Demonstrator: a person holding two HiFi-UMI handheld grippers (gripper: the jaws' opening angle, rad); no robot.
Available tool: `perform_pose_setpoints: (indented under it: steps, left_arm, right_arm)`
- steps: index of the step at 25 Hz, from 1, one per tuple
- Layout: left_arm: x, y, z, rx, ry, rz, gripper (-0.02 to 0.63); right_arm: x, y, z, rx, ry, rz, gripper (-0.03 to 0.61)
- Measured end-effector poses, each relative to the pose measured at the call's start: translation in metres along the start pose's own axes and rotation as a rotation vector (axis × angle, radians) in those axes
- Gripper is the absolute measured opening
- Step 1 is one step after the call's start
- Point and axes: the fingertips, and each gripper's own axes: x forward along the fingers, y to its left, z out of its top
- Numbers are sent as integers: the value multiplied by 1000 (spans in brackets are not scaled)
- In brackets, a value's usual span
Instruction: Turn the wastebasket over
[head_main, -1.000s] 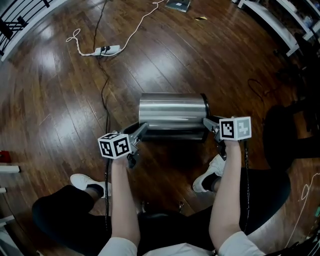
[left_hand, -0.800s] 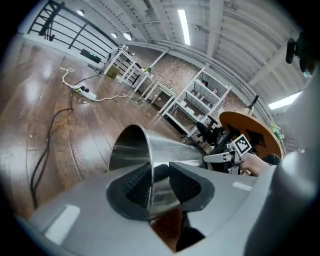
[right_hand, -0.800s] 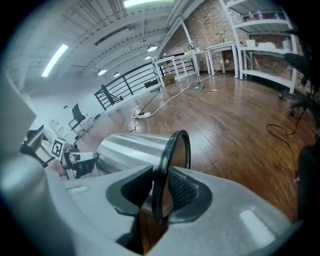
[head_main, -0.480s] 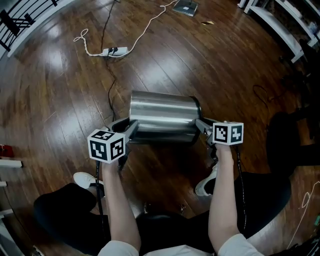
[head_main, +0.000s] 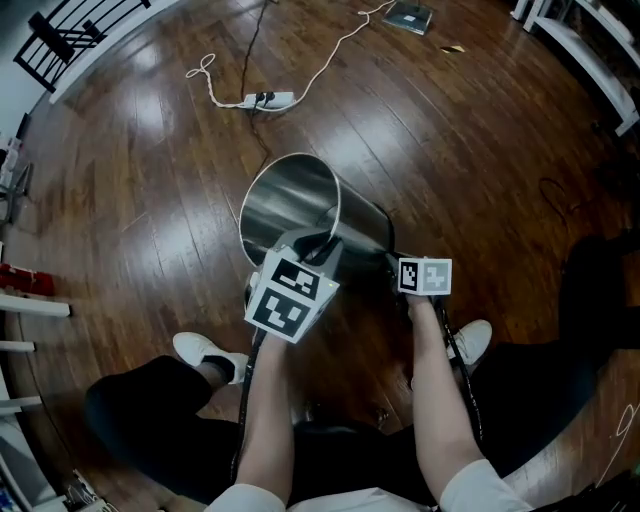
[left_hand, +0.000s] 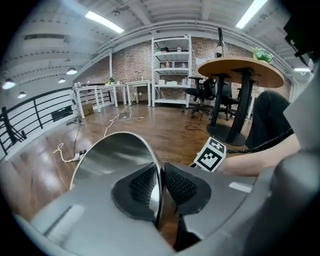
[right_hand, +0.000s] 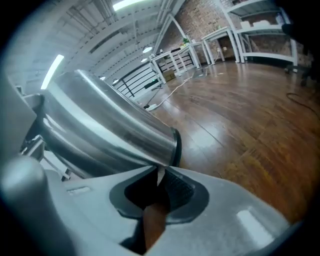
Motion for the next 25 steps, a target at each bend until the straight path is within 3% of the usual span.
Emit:
perform_pose_setpoints:
  steps: [4,8,11,13,16,19,23,25]
  left_arm:
    - [39,-54,-2,171,66,-73,72]
    - [65,-114,-32,367,162,-160,72]
    - [79,-124,-47,568,158,-57,97]
    - [81,-120,-46,618,133,-2,109]
    - [69,-116,-35,544,46,19,138]
    - [32,-104,-30,347,-87,62,205]
    - [-40,-65,-31,68,-274,176,226]
    - [-81,-56,-34,-32,-361,229,247]
  right_arm:
    - [-25,-42,10,158,-81,-61,29]
    - [-52,-40,32,152,-150,4,37]
    - [-69,-20,51,62,-186,48,49]
    - [-81,-5,65,-20,-220,56,85]
    - [-107,14,76,-109,-268,56,140]
    - [-145,34,78,-158,-357,82,195]
    - [-199,67,81,-297,-493,83,255]
    - [-230,84,67,-372,-538,79,276]
